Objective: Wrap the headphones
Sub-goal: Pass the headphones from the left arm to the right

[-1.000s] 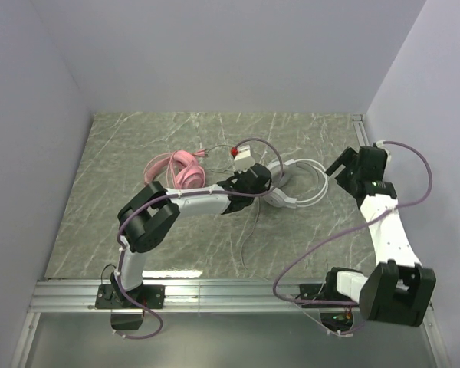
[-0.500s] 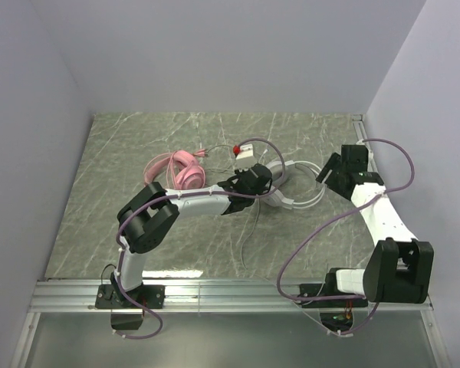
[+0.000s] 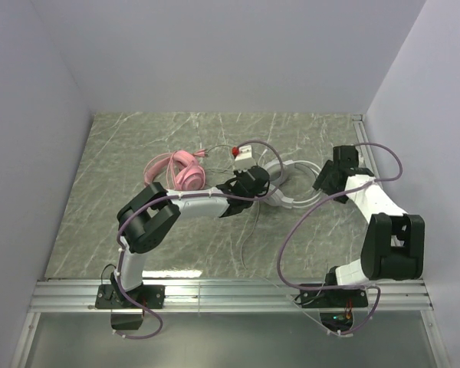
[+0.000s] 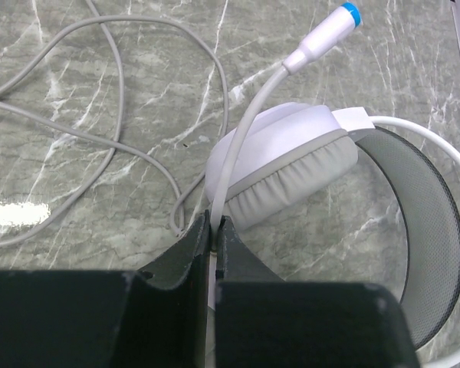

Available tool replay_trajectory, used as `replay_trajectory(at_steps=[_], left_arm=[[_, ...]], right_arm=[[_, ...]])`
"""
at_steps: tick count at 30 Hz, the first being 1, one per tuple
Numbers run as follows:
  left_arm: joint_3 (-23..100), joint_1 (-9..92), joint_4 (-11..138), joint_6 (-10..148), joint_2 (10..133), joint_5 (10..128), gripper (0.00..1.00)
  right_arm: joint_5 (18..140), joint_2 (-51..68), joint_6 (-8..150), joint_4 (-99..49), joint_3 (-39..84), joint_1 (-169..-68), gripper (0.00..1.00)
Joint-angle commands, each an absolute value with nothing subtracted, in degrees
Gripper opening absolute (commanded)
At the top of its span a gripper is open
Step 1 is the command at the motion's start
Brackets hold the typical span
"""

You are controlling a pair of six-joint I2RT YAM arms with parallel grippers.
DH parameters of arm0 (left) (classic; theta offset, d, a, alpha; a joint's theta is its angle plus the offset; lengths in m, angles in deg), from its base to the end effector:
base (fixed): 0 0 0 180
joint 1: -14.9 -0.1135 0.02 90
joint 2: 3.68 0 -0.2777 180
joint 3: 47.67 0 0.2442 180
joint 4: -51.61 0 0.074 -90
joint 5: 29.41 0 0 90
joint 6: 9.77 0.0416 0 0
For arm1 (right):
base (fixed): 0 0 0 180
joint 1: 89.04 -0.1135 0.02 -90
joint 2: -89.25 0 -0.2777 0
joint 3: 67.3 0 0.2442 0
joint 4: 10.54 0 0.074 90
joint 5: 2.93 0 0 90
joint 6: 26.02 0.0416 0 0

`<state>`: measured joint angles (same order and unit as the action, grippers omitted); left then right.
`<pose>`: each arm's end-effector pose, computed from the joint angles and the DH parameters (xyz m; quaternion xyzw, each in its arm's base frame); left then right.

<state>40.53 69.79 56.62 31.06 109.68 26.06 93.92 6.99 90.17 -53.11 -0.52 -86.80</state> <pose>0.2751 -0.3503 0.2102 -0.1065 0.8341 -0.2172 0.4958 0.2786 -0.0159 0.2257 0.2516 0.9262 0.0008 0.2807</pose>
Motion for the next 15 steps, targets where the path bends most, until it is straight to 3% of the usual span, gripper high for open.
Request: replay_trajectory(at_steps=[1,10,15], left_arm=[[38.9,69.7,54.8,33.5,108.4,25.1,0.00],[35.5,69.0,50.1,35.0,107.4,27.2,0.00],[34.4,69.0,48.2,35.8,106.5,27.7,0.00]], right_arm=[[94.8,5.3,88.7,-52.4,2.3,-87.9,0.73],[91.6,-0.1,85.0,-56.1,6.9,-88.2,0.59],[90.2,-2.5,83.2,-59.0,9.7,-88.6,0.58]])
